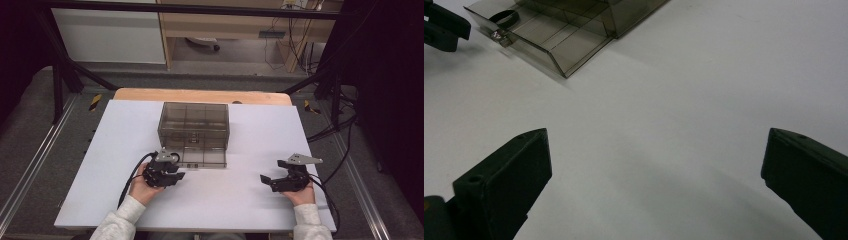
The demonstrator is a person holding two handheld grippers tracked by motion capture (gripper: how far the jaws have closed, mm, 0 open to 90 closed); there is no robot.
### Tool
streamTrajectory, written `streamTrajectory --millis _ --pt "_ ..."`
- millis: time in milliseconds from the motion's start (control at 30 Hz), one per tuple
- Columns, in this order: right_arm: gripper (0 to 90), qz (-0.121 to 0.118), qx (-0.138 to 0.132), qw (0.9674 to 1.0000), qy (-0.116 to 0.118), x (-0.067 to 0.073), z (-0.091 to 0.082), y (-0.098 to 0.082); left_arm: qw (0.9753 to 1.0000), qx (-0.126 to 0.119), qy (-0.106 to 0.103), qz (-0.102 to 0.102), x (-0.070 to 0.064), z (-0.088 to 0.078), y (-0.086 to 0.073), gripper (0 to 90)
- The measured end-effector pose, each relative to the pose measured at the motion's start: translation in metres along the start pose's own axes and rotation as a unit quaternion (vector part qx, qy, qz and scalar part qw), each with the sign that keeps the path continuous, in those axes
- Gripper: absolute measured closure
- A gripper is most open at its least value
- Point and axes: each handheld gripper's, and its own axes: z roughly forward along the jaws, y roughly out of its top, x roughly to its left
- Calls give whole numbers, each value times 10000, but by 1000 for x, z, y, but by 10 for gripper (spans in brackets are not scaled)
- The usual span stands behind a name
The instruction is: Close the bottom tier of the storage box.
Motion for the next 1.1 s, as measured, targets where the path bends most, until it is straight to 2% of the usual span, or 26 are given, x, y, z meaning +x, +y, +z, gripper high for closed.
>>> streamTrajectory --millis 567,833,1100 --pt "3 2 23 10000 -18 0 0 0 10000 -26 25 -14 -1 5 2 829" --pt "3 24 19 10000 -18 1 -1 0 10000 -47 9 22 -1 7 2 887" --pt "3 23 21 10000 -18 1 -1 0 10000 -31 3 72 0 11 3 891"
